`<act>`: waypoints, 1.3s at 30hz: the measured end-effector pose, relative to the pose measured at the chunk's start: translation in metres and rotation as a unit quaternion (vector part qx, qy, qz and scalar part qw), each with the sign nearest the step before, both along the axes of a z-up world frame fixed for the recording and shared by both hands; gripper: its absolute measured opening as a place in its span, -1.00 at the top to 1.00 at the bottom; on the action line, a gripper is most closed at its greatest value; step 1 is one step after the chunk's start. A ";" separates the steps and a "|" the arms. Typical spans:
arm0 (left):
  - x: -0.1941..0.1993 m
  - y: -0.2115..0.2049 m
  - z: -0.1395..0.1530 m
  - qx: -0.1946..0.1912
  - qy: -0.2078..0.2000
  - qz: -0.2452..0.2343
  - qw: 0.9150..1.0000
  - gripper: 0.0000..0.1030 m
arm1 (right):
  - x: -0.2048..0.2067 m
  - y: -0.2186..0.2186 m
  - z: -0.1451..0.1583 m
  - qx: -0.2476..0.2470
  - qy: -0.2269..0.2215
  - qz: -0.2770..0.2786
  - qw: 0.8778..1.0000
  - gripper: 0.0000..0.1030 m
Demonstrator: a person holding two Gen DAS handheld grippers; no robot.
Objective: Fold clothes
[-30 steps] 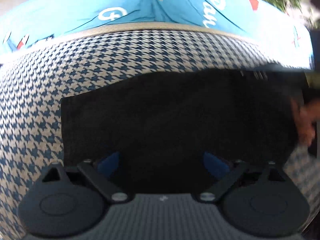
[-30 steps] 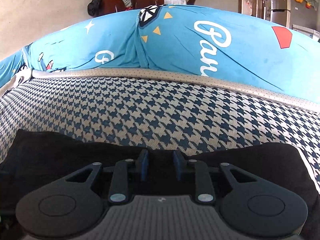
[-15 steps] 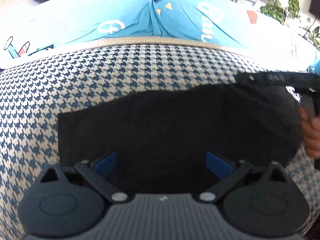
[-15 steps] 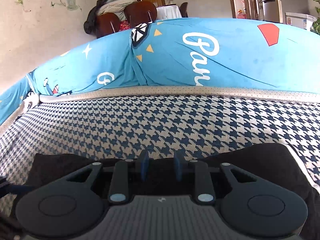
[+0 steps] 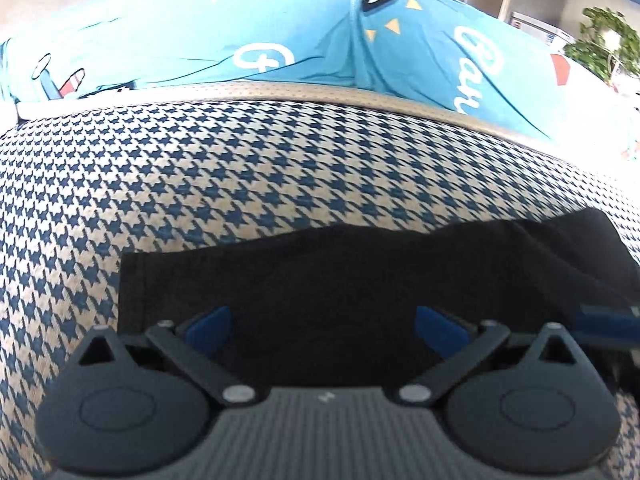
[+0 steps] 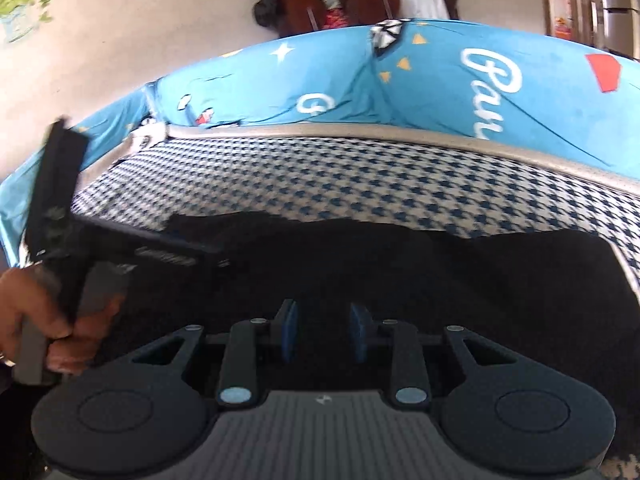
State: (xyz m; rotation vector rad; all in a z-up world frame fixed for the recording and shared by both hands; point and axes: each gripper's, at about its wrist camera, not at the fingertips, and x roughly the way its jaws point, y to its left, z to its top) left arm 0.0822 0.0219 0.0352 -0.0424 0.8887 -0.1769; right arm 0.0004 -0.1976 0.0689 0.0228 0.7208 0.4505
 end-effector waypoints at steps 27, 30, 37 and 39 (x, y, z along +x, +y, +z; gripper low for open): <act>0.029 0.003 -0.010 0.024 -0.015 0.053 0.998 -1.00 | -0.045 0.031 -0.013 -0.034 0.033 0.046 0.998 0.38; 0.022 -0.003 -0.005 0.011 -0.026 0.037 0.999 -1.00 | -0.043 0.005 0.003 -0.020 0.007 -0.009 1.000 0.36; -0.003 -0.035 -0.002 0.001 -0.040 -0.037 0.999 -1.00 | -0.029 -0.079 0.027 0.005 -0.011 -0.169 0.986 0.34; -0.008 -0.043 -0.003 -0.004 -0.039 -0.055 0.998 -1.00 | -0.026 -0.102 0.027 0.010 -0.006 -0.204 0.979 0.28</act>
